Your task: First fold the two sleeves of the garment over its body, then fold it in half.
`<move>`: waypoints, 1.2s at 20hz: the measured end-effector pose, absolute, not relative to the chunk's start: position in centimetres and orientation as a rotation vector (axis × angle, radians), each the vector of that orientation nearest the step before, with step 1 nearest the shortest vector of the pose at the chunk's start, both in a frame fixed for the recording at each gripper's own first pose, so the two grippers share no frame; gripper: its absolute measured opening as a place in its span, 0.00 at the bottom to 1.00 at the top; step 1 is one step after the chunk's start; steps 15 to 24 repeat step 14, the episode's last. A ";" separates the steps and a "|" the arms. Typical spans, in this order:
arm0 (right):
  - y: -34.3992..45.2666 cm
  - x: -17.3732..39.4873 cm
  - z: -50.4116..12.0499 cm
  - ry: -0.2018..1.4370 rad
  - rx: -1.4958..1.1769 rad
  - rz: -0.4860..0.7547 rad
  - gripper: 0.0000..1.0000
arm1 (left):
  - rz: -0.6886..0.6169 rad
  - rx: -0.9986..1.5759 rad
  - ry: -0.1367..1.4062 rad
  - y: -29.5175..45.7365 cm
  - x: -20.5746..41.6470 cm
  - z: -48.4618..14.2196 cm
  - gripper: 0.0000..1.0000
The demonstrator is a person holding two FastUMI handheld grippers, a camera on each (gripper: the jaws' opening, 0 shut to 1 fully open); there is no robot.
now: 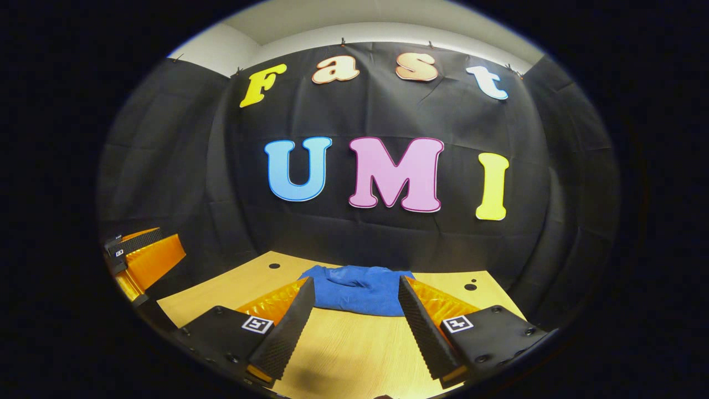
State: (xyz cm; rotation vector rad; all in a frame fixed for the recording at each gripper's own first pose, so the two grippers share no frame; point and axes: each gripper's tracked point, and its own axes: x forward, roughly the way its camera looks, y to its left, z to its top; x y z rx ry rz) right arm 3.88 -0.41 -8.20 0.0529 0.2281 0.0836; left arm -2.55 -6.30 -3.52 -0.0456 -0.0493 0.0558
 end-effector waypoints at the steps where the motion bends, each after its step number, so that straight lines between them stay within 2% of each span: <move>1: -0.2 3.9 -8.1 0.226 0.053 0.090 0.92 | 0.065 -0.041 -0.047 -6.0 -2.7 -3.5 0.81; 5: 0.8 3.7 -8.5 0.242 0.061 0.113 0.95 | 0.089 -0.027 -0.044 -5.3 -3.3 -3.4 0.81; 6: 0.9 3.7 -8.4 0.240 0.063 0.116 0.92 | 0.092 -0.025 -0.044 -5.2 -3.4 -3.4 0.81; 8: 1.0 3.7 -8.3 0.236 0.059 0.116 0.95 | 0.092 -0.021 -0.045 -5.3 -3.6 -3.4 0.81; 10: 0.9 3.4 -8.3 0.237 0.055 0.115 0.95 | 0.092 -0.019 -0.046 -5.4 -3.7 -3.5 0.80; 11: 0.9 3.3 -8.5 0.241 0.056 0.116 0.92 | 0.090 -0.022 -0.047 -5.5 -3.7 -3.4 0.80; 24: 0.7 3.1 -8.5 0.252 0.054 0.112 0.92 | 0.082 -0.031 -0.049 -5.8 -3.9 -3.3 0.81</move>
